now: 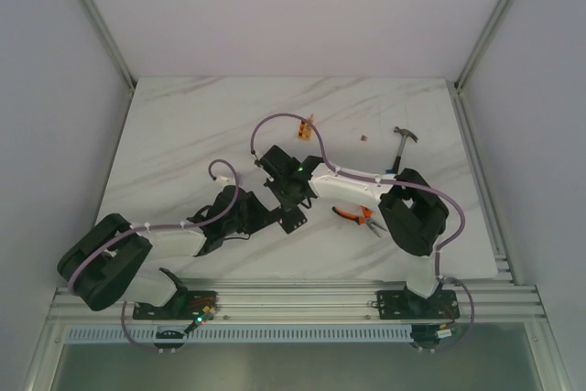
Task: Snap on the fuse box
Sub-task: Install the fuse at the fuse box base, then pick up the fuse from the center of the board.
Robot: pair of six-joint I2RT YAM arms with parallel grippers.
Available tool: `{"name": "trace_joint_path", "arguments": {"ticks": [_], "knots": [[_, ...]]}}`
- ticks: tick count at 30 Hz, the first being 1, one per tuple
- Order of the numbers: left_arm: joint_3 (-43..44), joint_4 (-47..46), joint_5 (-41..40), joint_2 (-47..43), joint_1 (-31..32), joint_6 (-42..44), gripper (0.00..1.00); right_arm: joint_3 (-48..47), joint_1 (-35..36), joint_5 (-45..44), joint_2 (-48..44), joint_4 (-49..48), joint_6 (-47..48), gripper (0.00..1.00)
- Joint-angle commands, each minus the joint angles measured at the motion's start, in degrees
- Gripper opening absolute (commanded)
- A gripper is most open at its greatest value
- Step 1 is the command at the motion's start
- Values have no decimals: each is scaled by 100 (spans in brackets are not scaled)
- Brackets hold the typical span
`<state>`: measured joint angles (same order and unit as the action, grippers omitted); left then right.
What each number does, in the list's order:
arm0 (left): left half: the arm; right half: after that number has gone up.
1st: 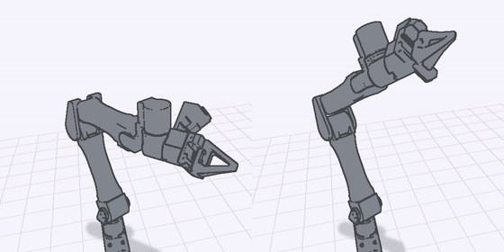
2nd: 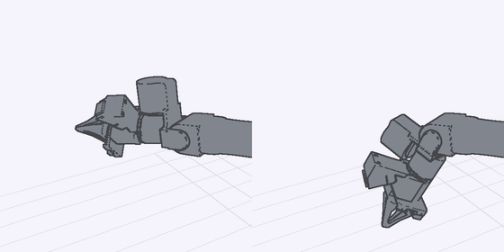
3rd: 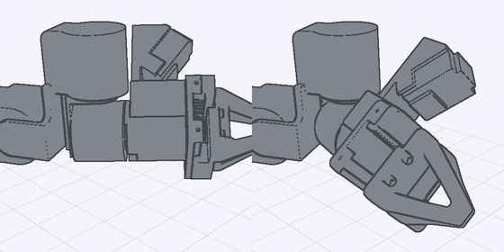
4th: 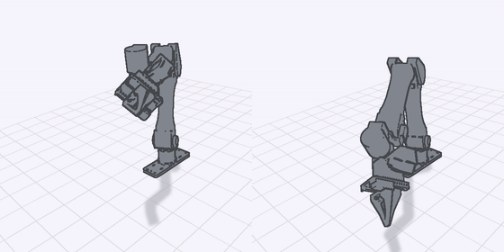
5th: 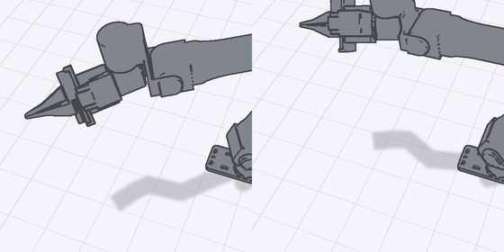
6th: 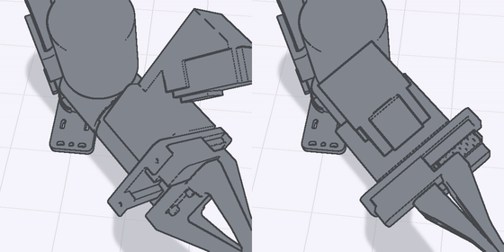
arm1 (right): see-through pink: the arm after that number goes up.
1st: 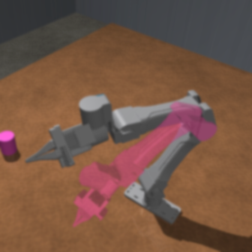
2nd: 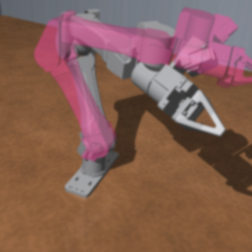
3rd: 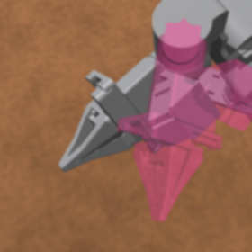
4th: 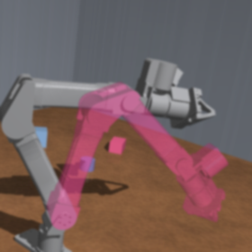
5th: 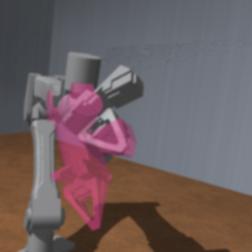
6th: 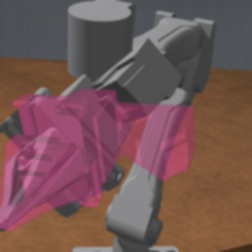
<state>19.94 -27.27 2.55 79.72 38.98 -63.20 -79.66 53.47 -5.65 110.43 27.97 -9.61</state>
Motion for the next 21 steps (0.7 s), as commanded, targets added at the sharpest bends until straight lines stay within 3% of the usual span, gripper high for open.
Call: {"name": "trace_joint_path", "arguments": {"ticks": [1, 11, 21], "knots": [[-52, 483, -68, -239, 15, 127, 32, 234, 8, -16, -403, 126, -234, 12], [16, 846, -258, -775, 13, 241, 45, 669, -153, -160, -1299, -252, -375, 28], [-13, 1435, -755, -1343, -173, 601, 73, 986, -1005, -291, -911, -399, -327, 42]]}}
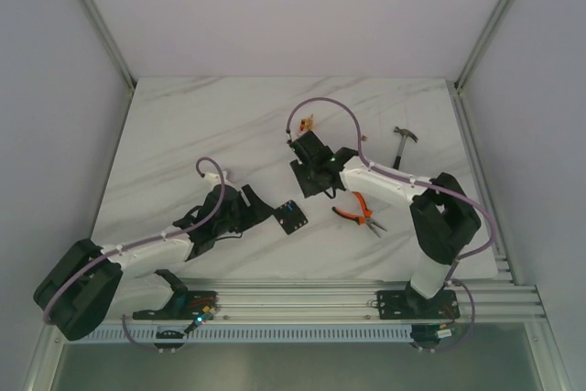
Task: Snap on the fuse box
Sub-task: Pick up the fuse from the center of the board.
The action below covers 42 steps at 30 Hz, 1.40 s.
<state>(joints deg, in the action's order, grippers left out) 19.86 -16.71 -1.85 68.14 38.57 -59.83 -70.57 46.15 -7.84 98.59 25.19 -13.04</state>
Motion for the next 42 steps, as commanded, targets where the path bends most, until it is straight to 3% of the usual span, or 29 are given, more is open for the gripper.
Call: {"name": "trace_joint_path", "arguments": {"ticks": [1, 6, 14, 26, 42], "knots": [[-3, 403, -316, -220, -176, 310, 75, 71, -372, 21, 348, -179, 34, 43], [-7, 466, -334, -299, -261, 473, 84, -116, -667, 93, 756, -221, 107, 49], [-3, 467, -383, -275, -279, 559, 100, -384, -878, 147, 1266, -227, 241, 49], [49, 443, -370, -124, -288, 584, 100, -616, -985, 342, 1597, -102, 378, 47], [48, 323, -217, -58, -287, 543, 100, -583, -981, 323, 1621, 194, 355, 29]]}}
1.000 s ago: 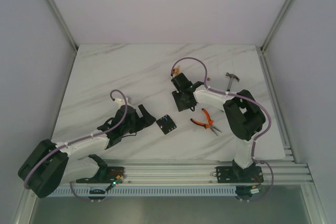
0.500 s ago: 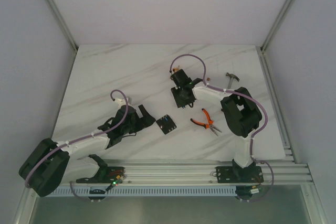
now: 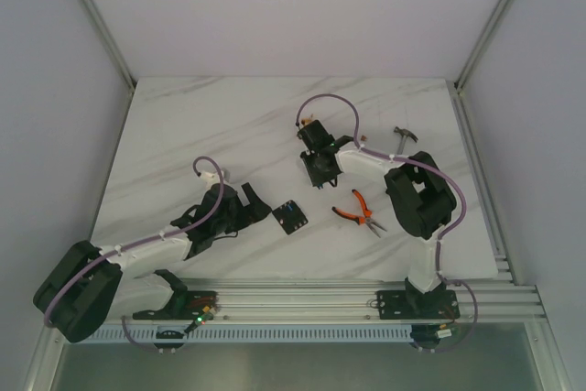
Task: Snap on the fuse box
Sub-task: Pick up the fuse from the center of the board.
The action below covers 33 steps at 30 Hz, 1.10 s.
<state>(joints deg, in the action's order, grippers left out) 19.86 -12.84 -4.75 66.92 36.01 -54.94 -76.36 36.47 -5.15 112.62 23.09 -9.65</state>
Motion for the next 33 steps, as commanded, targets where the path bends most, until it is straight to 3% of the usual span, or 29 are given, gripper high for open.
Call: {"name": "trace_joint_path", "arguments": {"ticks": [1, 11, 21, 28, 33], "knots": [[53, -75, 84, 59, -32, 54, 100, 1, -12, 45, 213, 406, 9, 27], [141, -650, 270, 137, 5, 282, 99, 424, 42, -47, -622, -7, -379, 20], [206, -2332, -322, 198, 635, 1066, 93, 1106, 236, 67, -1892, -788, -1140, 18], [331, -3312, -961, 576, 1147, 1500, 77, 1593, 438, -21, -2807, -1344, -1844, 18], [418, -3943, -905, 937, 1281, 1575, 65, 1896, 555, -72, -3236, -1650, -2180, 18]]}}
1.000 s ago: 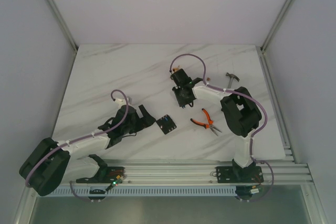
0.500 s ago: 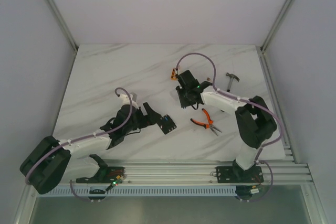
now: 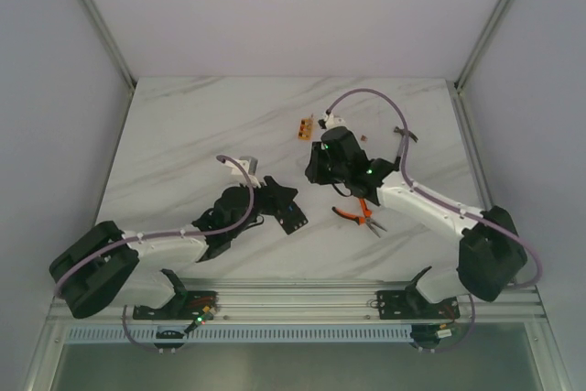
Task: Snap on the fuse box
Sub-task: Pick up the fuse from the center of the board.
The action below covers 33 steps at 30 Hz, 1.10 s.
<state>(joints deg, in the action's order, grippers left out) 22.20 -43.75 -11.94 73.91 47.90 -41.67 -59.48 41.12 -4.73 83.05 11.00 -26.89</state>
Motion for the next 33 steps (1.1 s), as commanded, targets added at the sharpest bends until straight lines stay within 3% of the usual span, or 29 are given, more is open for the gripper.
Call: {"name": "trace_joint_path", "arguments": {"ticks": [1, 7, 21, 33], "knots": [[223, -934, -172, 312, 118, 260, 63, 252, 120, -134, -326, -475, -517, 18], [373, -1399, -115, 590, 277, 355, 54, 494, 276, -209, -501, -752, -783, 18], [592, -1339, -225, 825, 316, 328, 37, 716, 379, -217, -716, -975, -986, 18], [676, -1230, -293, 883, 316, 331, 12, 876, 440, -153, -798, -1121, -1063, 18]]}}
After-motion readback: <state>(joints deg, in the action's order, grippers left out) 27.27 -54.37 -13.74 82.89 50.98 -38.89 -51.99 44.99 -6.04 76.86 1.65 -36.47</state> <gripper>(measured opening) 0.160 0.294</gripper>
